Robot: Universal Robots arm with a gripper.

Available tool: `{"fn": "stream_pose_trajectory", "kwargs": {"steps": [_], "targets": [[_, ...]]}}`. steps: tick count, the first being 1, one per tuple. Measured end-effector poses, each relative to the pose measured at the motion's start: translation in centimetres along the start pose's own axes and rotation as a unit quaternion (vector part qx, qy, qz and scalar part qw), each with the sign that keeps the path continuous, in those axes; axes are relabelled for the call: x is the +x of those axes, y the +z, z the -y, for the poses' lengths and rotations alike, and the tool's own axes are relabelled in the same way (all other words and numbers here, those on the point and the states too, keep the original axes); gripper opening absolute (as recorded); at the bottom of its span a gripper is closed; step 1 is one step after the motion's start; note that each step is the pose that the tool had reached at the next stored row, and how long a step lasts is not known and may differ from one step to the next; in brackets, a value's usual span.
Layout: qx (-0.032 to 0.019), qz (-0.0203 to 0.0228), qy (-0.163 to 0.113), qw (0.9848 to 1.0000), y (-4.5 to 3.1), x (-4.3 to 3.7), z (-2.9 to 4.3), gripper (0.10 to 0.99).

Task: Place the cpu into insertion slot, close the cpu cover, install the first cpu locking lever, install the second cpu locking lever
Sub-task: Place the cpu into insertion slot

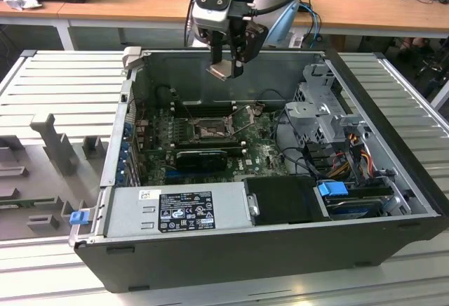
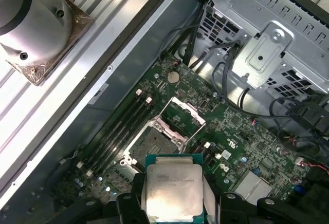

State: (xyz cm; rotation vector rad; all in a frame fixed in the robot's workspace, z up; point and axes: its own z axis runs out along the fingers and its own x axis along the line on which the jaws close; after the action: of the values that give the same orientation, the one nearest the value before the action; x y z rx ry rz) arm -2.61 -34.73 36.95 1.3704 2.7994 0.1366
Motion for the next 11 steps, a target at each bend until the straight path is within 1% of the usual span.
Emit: {"fn": "stream_pose_trajectory", "kwargs": {"steps": [5,11], "targets": [[-0.0002,0.0009,0.011,0.9999,0.01,0.00,0.00,0.529],[-0.0006,0.0027,0.030,0.9995,0.01,0.00,0.00,0.529]]}}
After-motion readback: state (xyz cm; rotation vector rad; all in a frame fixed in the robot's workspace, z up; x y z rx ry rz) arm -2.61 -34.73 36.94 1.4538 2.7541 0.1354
